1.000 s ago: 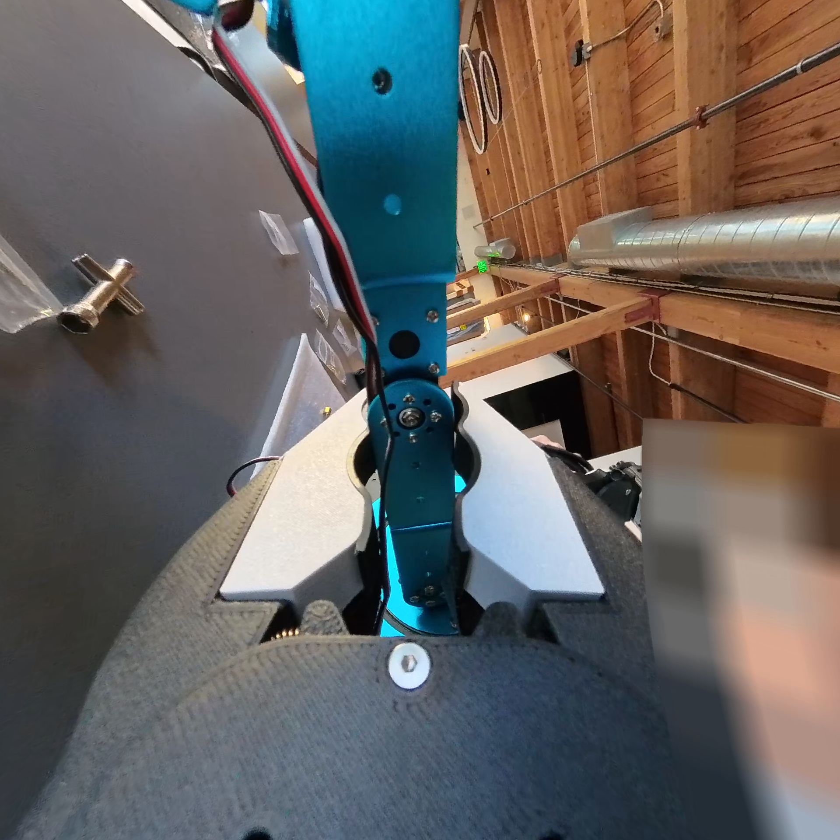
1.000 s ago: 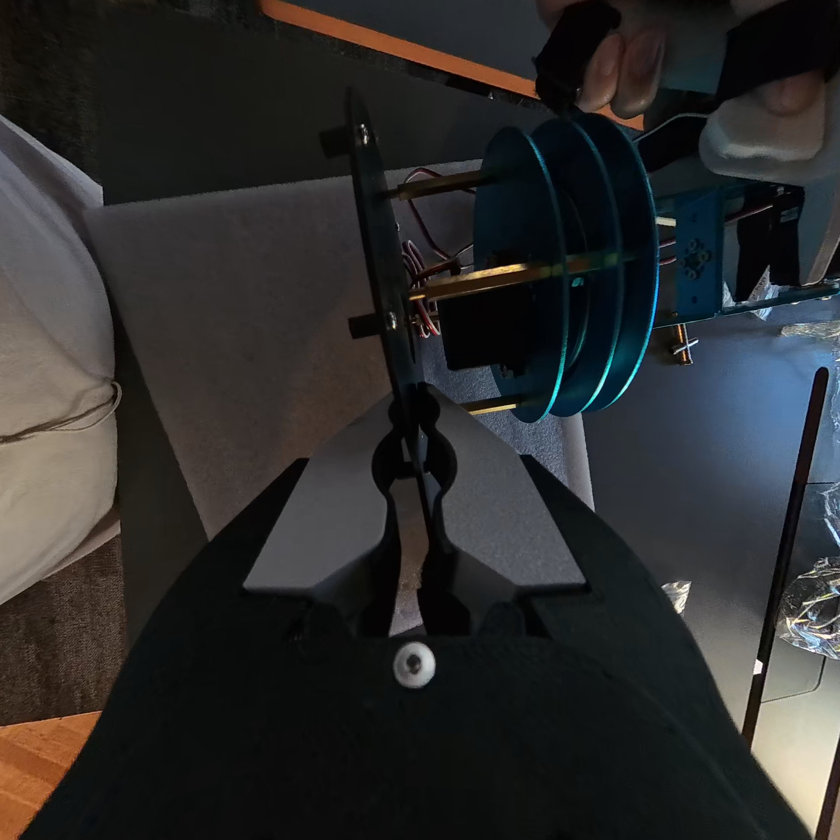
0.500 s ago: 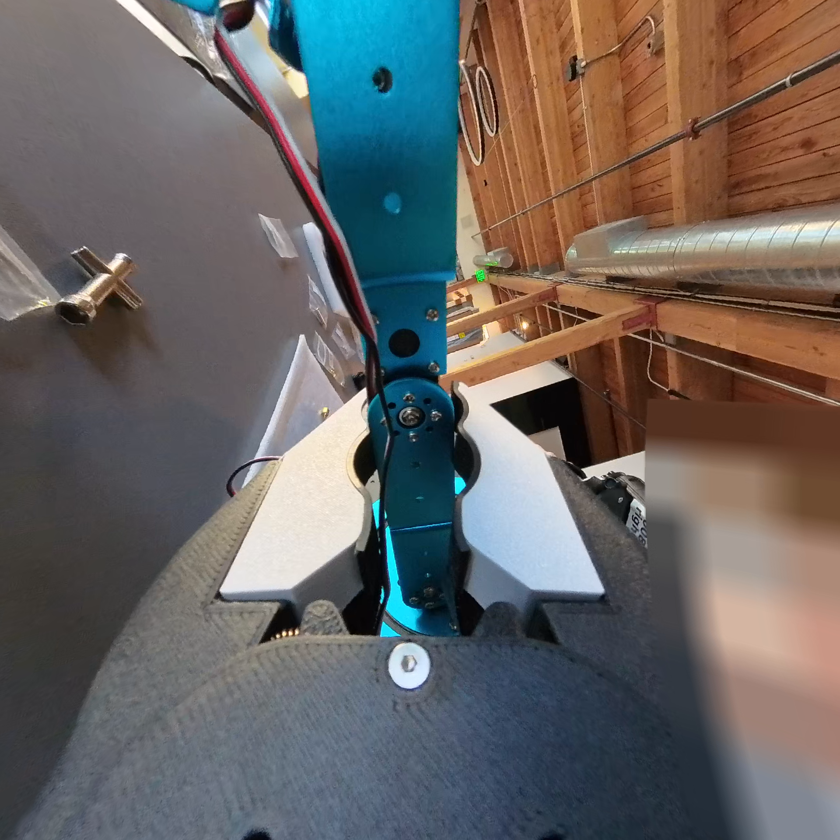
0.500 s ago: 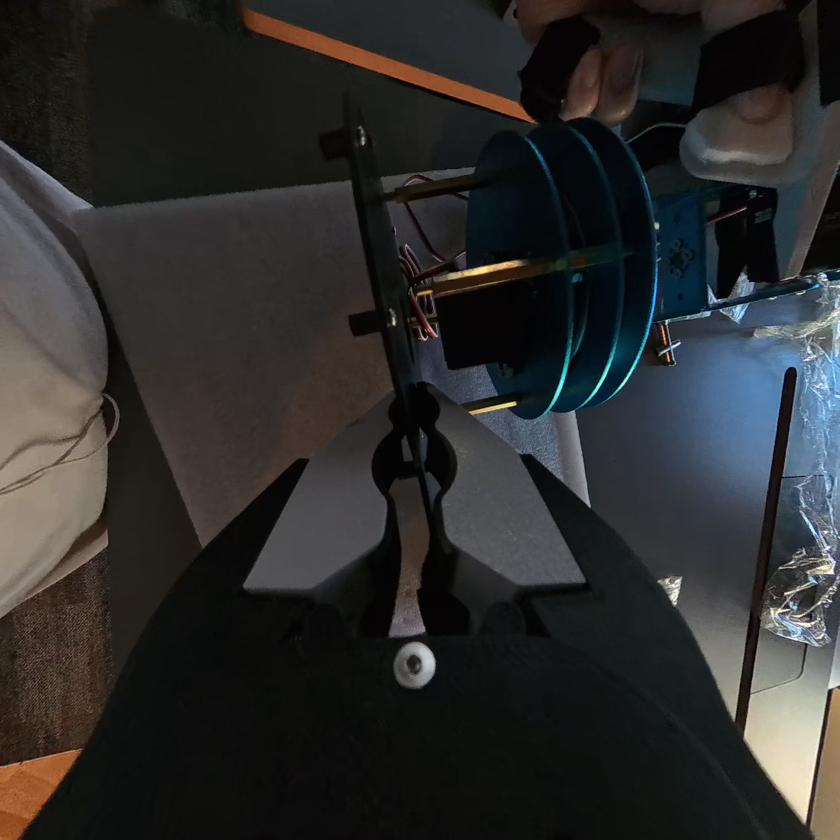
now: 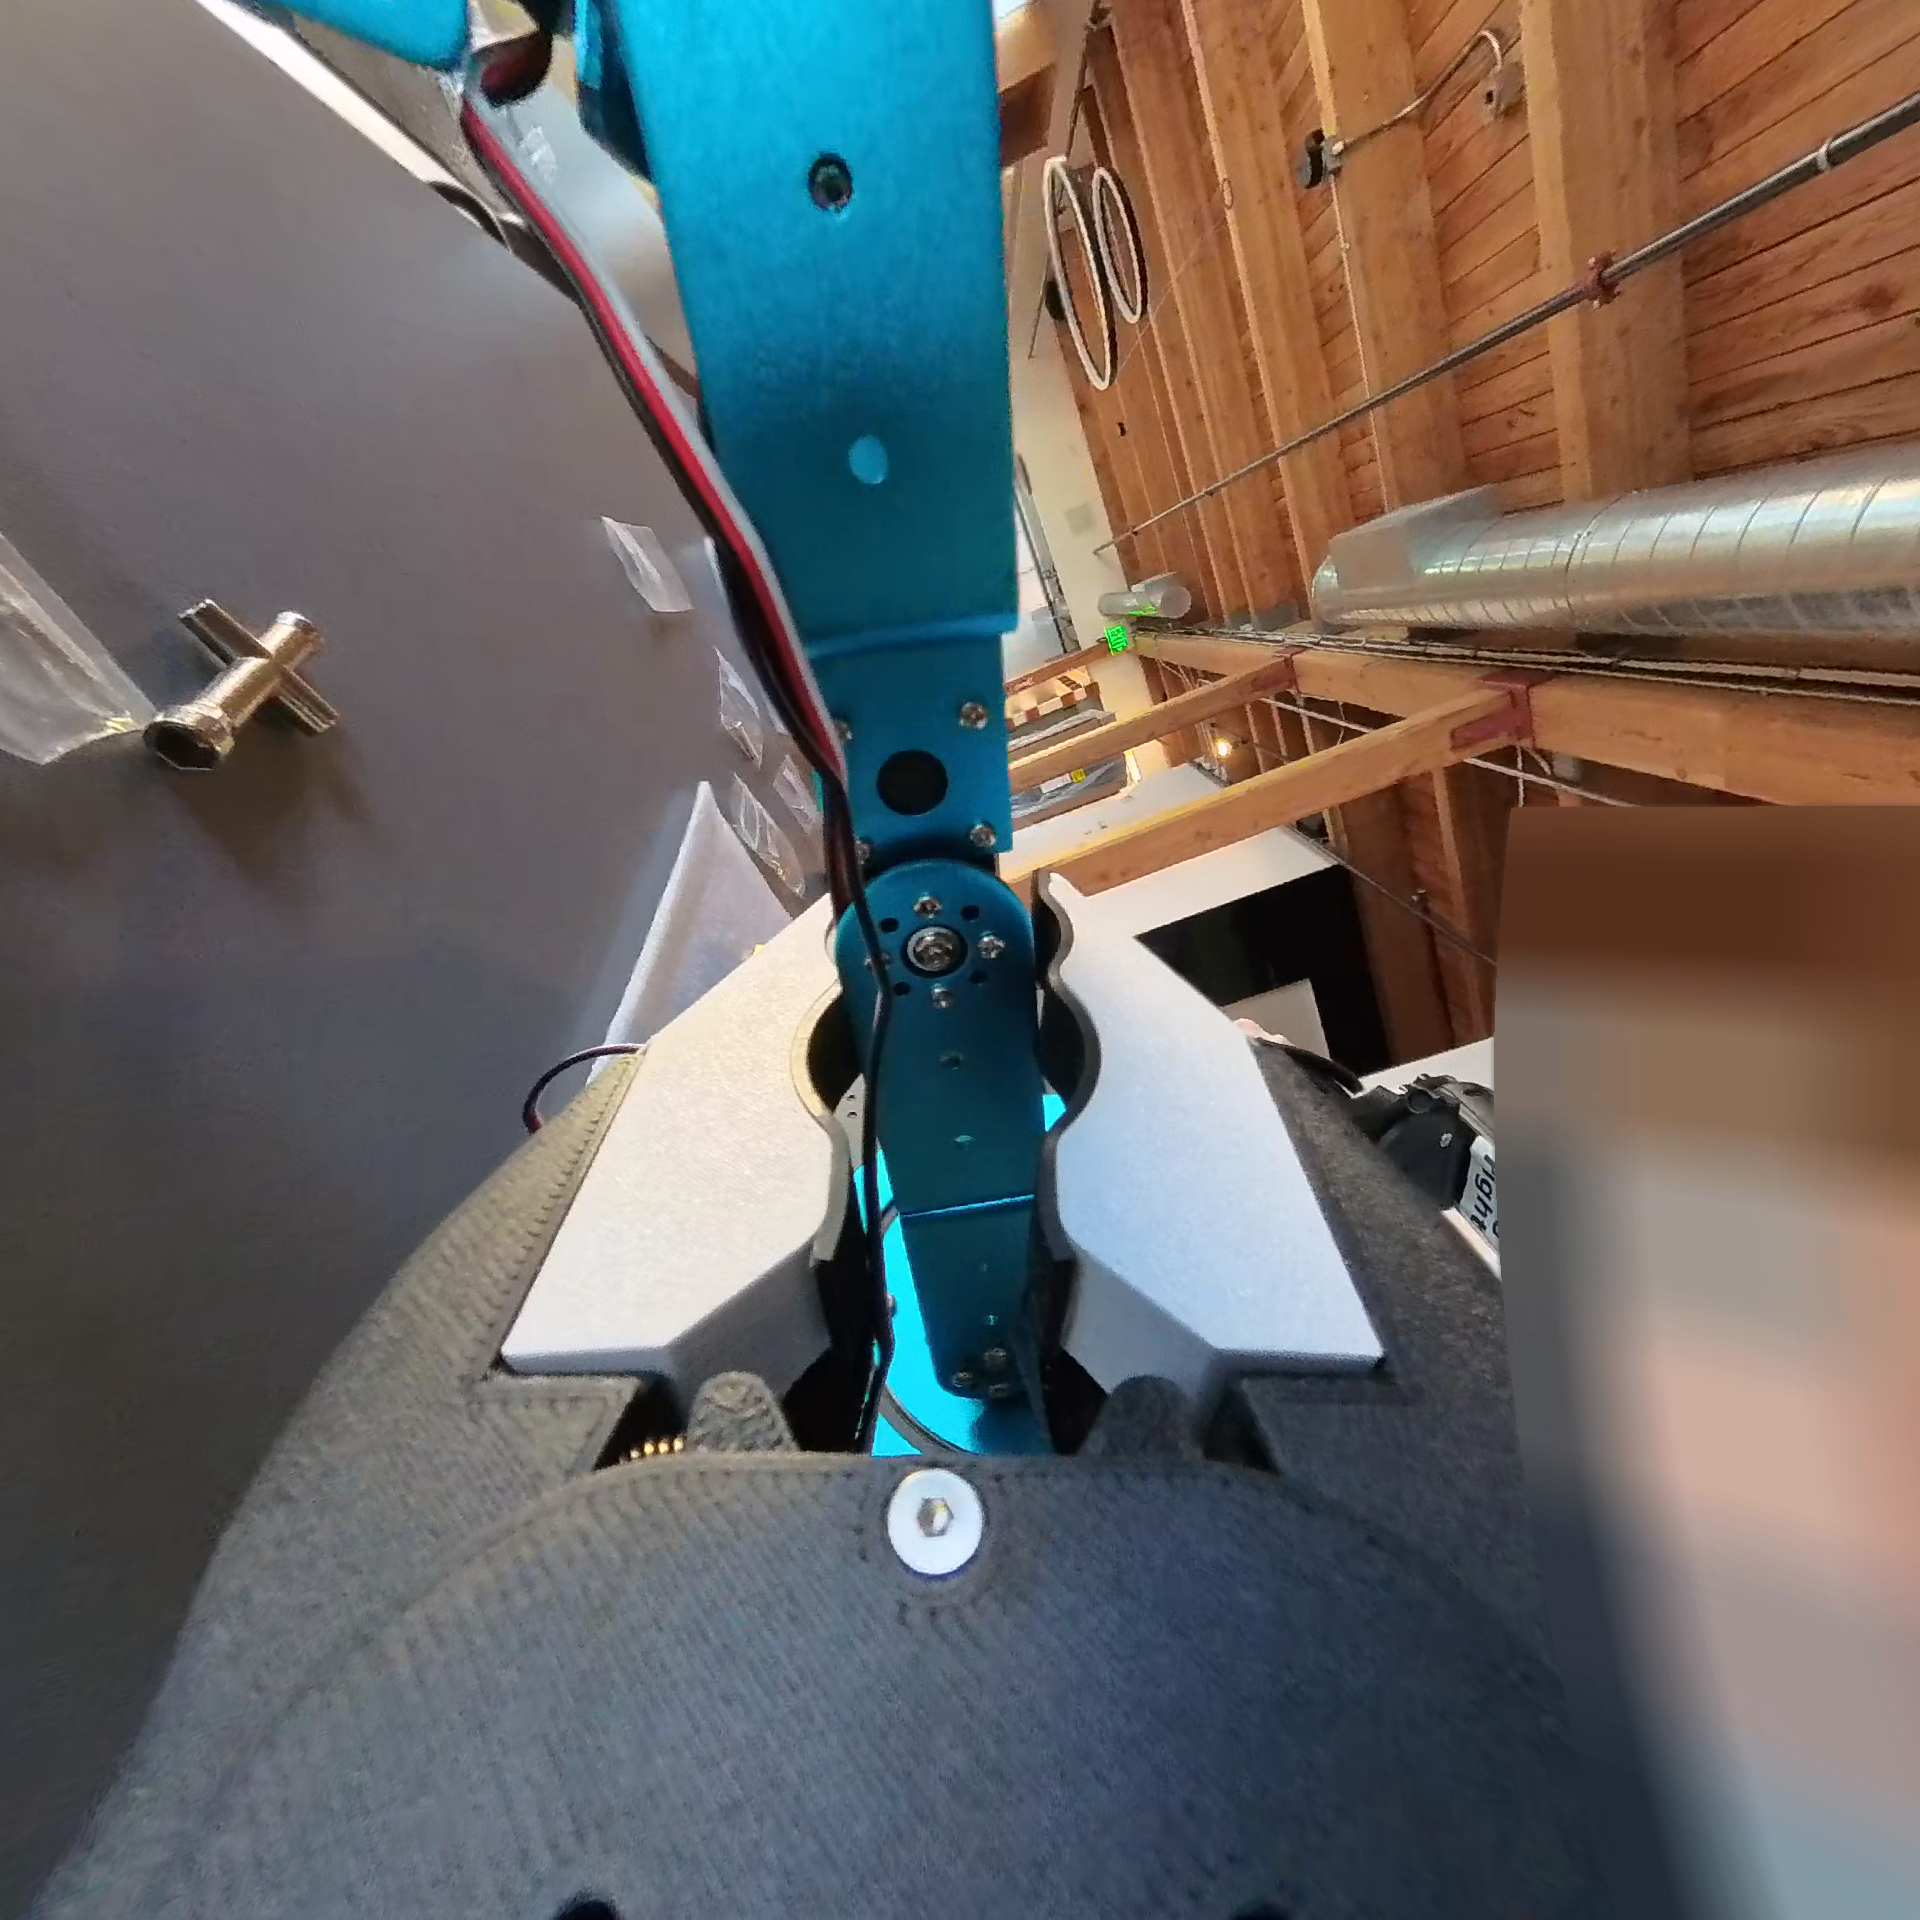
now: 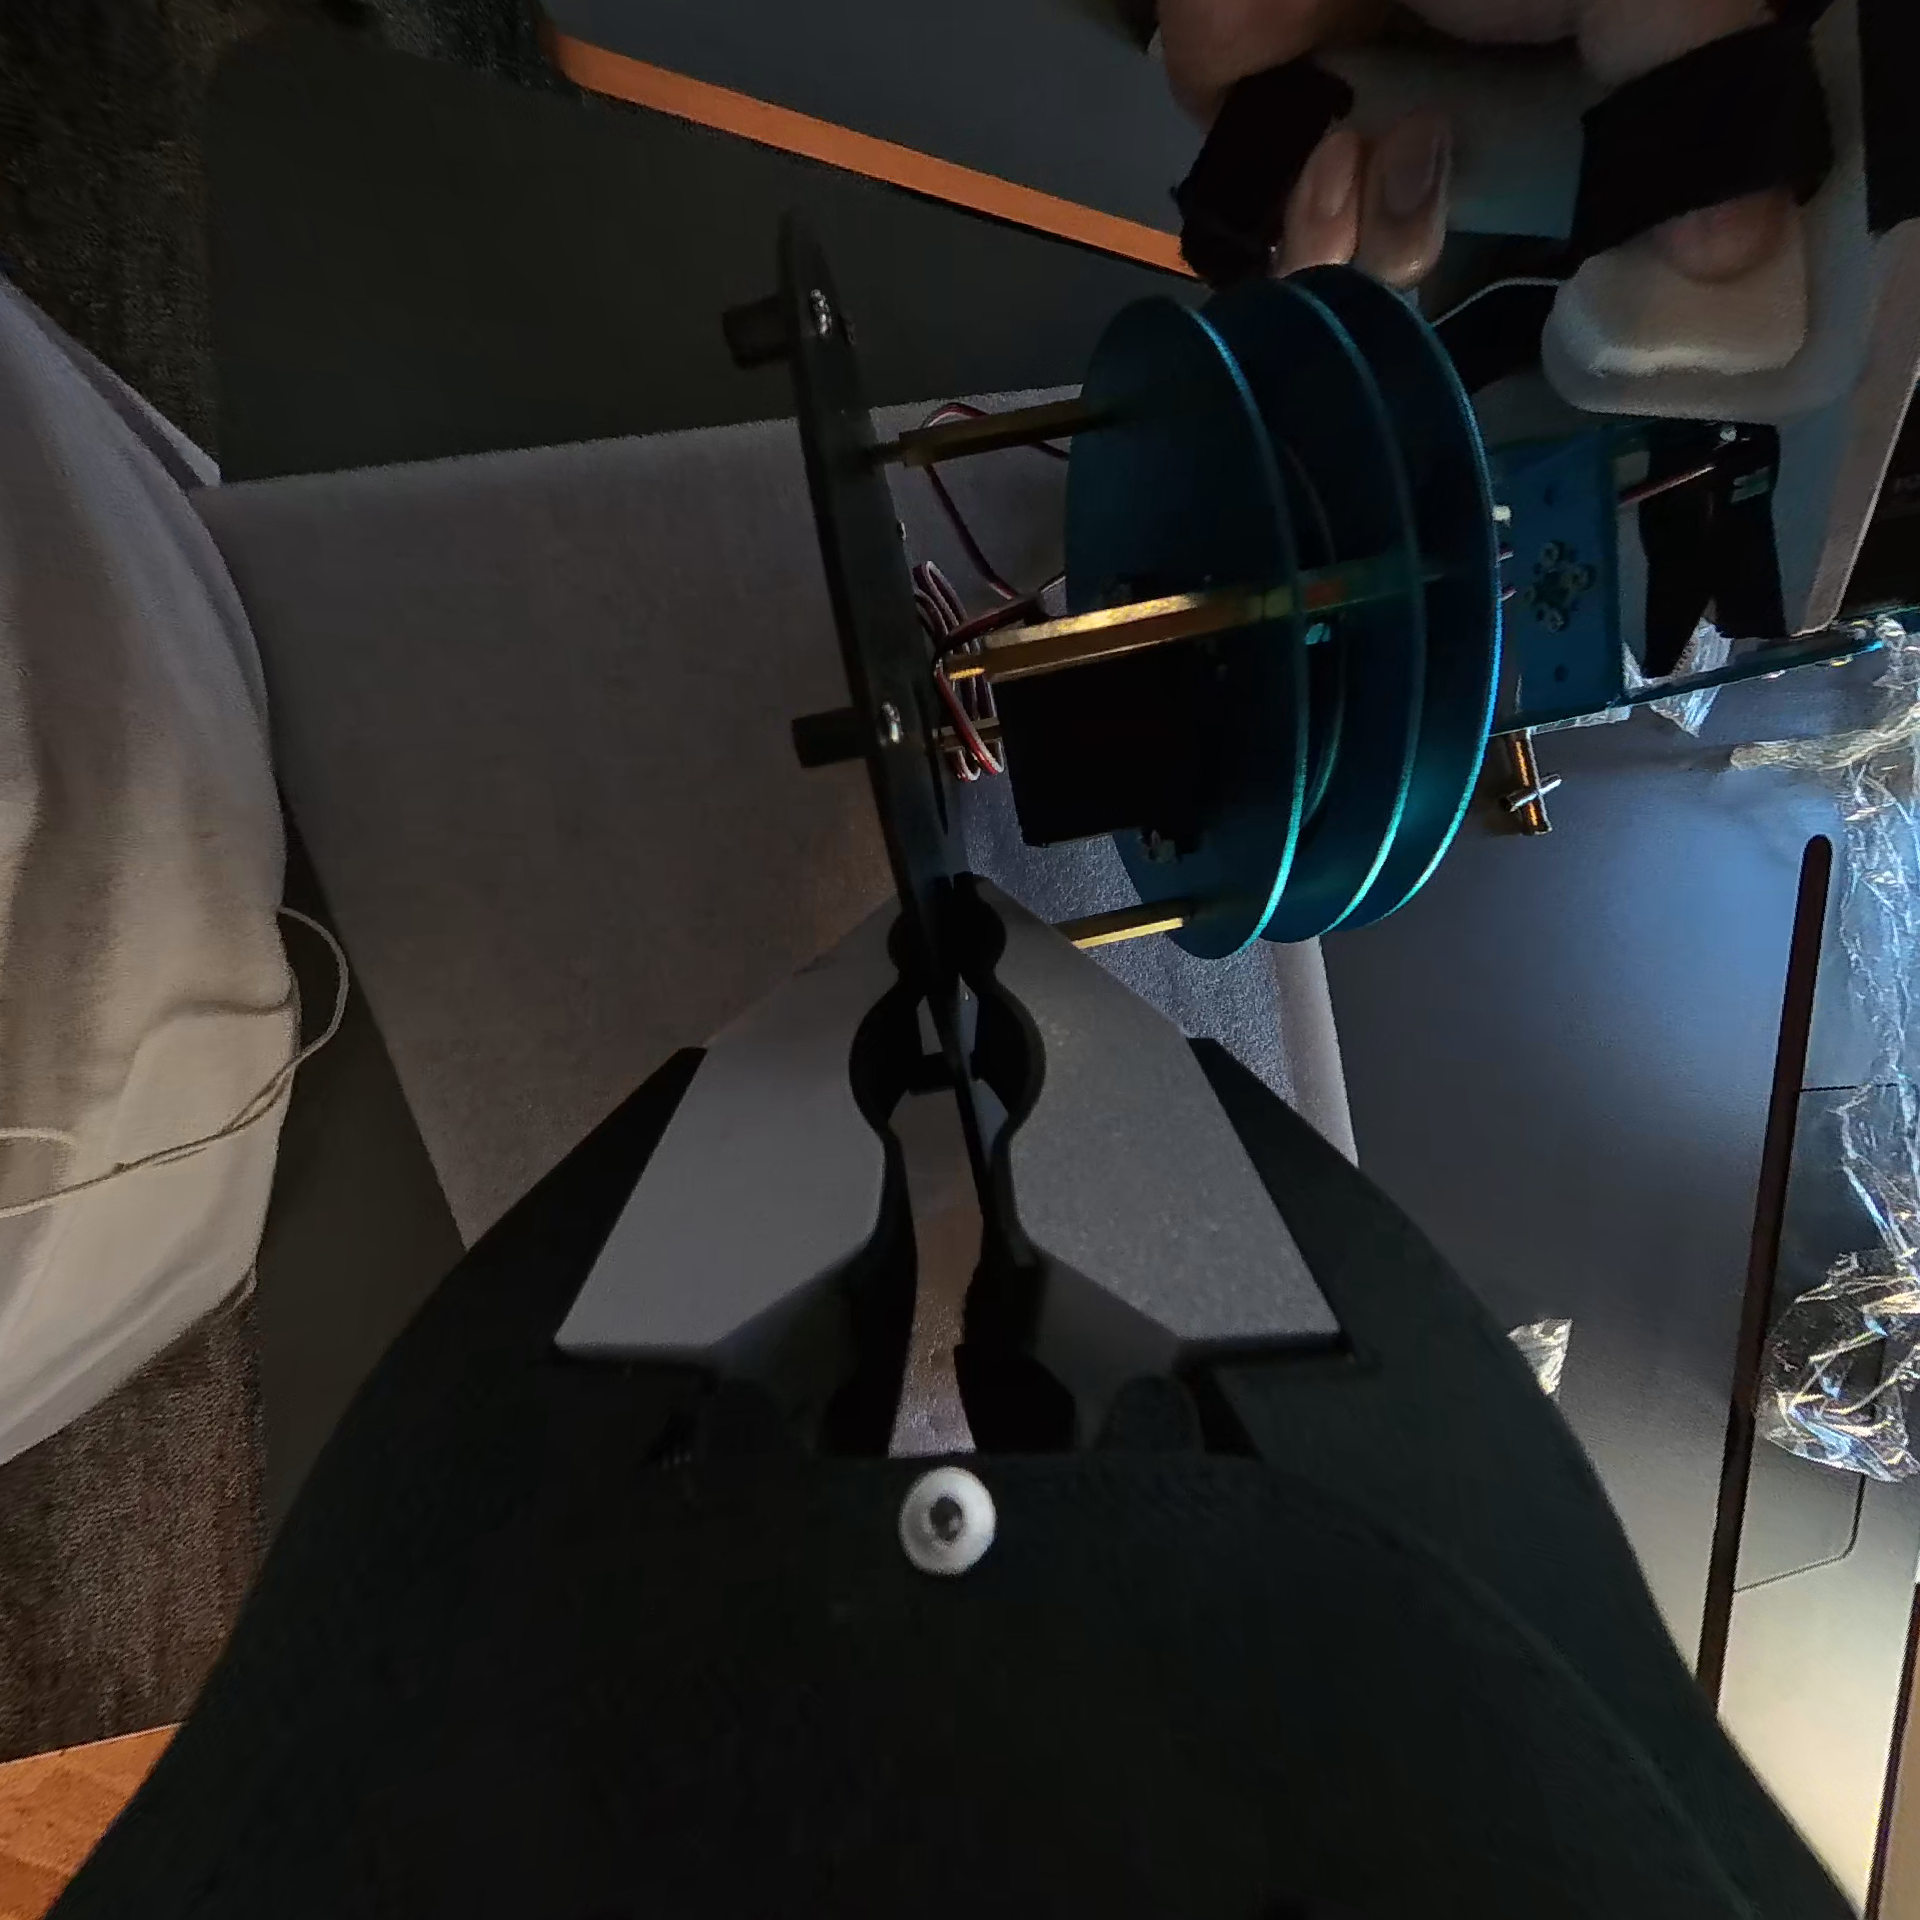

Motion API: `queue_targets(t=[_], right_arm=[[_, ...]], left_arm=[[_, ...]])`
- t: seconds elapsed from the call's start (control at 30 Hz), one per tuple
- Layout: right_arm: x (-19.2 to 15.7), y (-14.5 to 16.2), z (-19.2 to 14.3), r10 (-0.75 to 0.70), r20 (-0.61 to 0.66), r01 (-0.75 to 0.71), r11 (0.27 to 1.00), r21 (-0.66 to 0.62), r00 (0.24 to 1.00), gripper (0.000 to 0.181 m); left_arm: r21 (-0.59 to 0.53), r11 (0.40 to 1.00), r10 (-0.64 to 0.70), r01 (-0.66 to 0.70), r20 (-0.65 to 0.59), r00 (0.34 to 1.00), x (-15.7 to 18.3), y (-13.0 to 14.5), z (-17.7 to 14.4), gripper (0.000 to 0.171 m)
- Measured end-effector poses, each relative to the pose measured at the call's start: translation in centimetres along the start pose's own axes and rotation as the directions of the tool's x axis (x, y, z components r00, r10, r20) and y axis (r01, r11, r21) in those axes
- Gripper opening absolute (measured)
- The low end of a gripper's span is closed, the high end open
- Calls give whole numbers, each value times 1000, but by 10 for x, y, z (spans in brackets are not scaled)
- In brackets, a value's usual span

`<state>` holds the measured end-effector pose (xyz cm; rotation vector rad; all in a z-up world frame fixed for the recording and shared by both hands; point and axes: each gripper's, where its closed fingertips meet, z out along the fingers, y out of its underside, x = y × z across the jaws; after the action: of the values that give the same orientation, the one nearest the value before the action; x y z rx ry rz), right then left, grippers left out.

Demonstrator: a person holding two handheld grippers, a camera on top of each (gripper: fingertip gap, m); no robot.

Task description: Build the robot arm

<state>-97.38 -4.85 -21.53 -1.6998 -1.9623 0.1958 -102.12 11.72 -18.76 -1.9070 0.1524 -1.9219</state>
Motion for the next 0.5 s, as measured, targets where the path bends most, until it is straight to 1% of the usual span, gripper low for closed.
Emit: queue_targets(t=[0.13,0.33,0.5], right_arm=[[0,0,0,0,3,0,1000,2,1000,0],[0,0,0,-1,1,1,1000,-4,1000,0],[0,0,0,-6,-4,6,1000,-10,1000,0]], left_arm=[[13,1000,-27,27,6,1000,0,-1,0,28],[5,1000,-19,18,78,997,-2,0,2,28],[13,1000,-9,8,79,997,-1,0,0,28]])
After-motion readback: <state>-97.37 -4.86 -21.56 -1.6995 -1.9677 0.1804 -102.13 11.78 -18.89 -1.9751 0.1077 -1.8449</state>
